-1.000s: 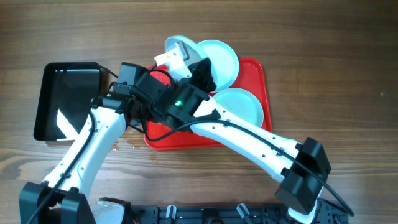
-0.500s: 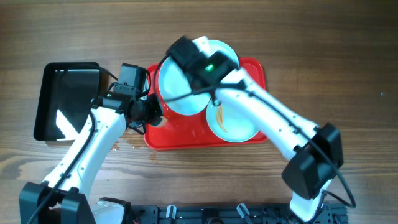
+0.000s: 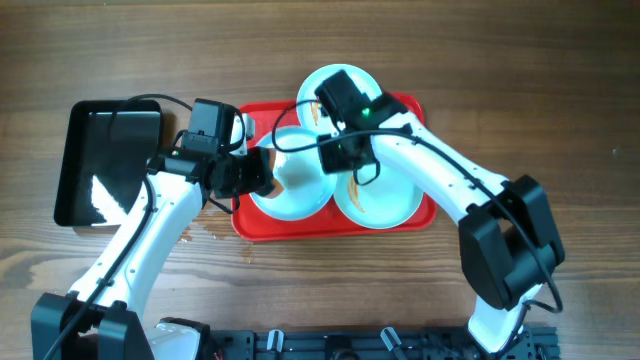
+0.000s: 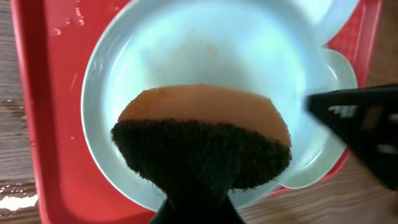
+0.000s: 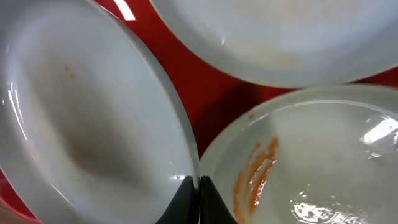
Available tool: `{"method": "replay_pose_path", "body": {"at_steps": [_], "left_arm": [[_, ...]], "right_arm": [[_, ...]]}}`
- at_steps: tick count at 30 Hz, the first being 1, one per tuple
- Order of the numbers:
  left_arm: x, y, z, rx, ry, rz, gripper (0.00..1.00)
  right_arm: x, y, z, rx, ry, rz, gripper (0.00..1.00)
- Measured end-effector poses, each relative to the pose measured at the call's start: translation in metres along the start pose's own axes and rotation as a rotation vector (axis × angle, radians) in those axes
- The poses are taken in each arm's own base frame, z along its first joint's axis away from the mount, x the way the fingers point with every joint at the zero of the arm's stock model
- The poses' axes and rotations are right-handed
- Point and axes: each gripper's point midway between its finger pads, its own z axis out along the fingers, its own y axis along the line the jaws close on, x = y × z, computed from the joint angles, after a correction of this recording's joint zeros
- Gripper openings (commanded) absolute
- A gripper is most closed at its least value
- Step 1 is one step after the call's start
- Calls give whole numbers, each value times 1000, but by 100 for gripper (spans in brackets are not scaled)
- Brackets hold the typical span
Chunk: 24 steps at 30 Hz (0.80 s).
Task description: Clean dirty plates on tray and stack at the side
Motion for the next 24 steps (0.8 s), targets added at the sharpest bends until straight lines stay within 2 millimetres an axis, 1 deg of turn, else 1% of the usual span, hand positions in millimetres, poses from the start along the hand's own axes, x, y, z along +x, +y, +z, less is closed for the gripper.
{"method": "replay_pose_path", "body": {"at_steps": [4, 8, 11, 13, 15, 16, 19, 21, 24], "left_arm": [[-2, -3, 0, 14, -6, 13, 4], [-9, -9, 0, 29, -40, 38, 4], [-10, -12, 4, 18, -46, 61, 4], [-8, -13, 12, -5, -39, 76, 4], [-6, -12, 25, -27, -21, 88, 4], [-5, -10, 33, -39, -12, 93, 4], [-3, -4, 49, -66, 15, 79, 4], [-1, 3, 57, -91, 32, 61, 4], [-1, 8, 64, -111, 42, 49, 4]], "right_arm": [[4, 8, 14, -68, -4, 9, 4], [2, 18, 15, -124, -9, 25, 4], [3, 21, 15, -138, -5, 38, 4], [4, 24, 15, -140, -2, 39, 4], [6, 27, 15, -143, 1, 41, 4], [7, 29, 15, -144, 3, 43, 4], [10, 33, 16, -141, 6, 49, 4], [11, 31, 17, -126, 9, 61, 4], [17, 26, 22, -108, 16, 73, 4]]}}
